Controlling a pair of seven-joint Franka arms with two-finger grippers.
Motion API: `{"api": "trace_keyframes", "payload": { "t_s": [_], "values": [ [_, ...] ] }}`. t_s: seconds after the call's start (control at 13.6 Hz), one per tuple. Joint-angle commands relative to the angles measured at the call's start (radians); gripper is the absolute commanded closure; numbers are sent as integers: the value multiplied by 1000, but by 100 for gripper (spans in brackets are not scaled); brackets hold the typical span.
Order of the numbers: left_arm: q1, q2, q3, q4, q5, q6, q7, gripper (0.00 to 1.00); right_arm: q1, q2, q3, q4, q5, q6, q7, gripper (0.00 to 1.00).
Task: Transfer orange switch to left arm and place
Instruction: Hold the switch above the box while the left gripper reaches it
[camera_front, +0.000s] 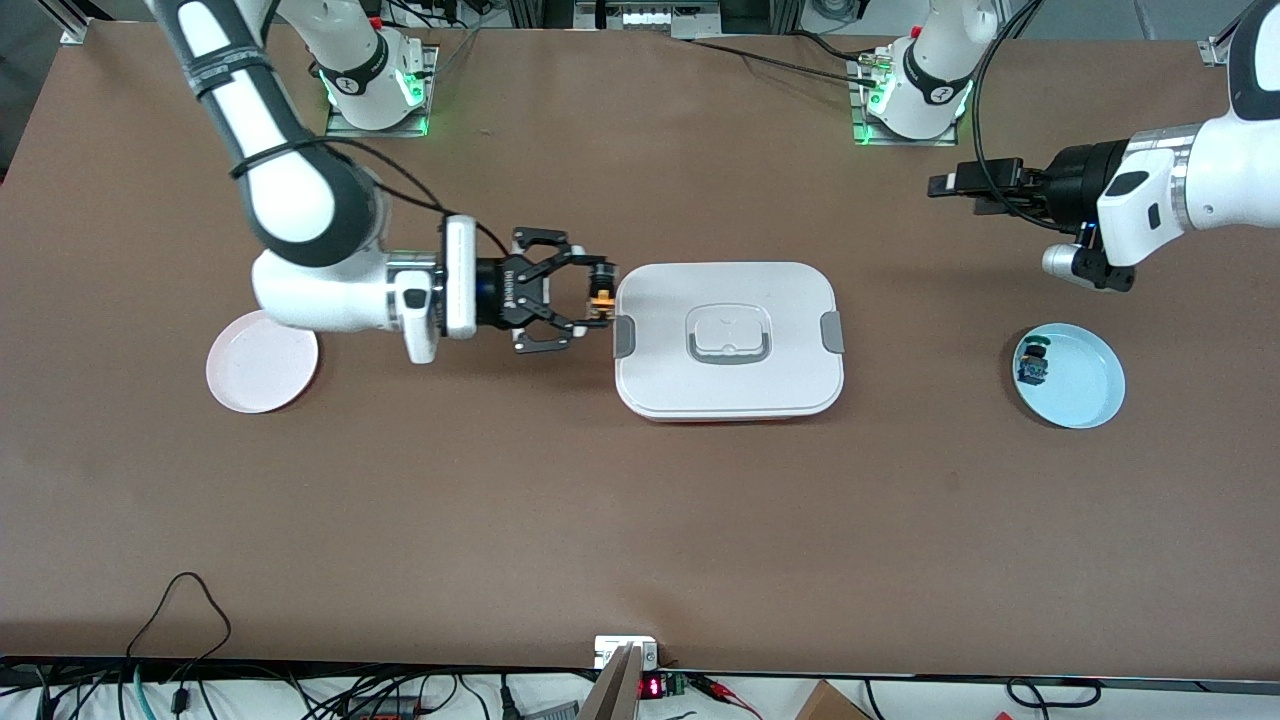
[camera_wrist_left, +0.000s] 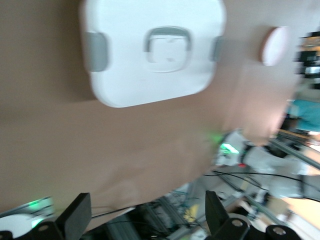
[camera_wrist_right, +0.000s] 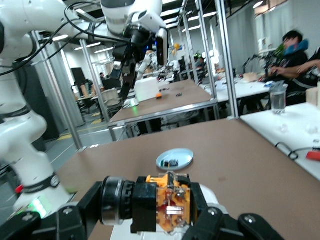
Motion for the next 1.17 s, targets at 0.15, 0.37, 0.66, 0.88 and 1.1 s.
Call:
{"api": "trace_keyframes", "payload": {
  "t_s": [0.15,0.37,0.66,0.88,1.1],
  "values": [
    [-4,79,-34,-2,-343,138,25,0,145,56,-3,136,175,178,-72,100],
    [-4,99,-54,-19,-538,200,90,0,203,84,-3,185,183,272,-112,100],
    [-23,185,-82,-22,-676,266,316,0,228,117,-3,205,249,293,-178,100],
    [-26,204,-140,-72,-713,361,386,0,229,119,-3,207,255,293,-204,100],
    [-38,233,-171,-91,-753,422,484,0,229,119,-3,207,258,293,-206,100]
  ]
}}
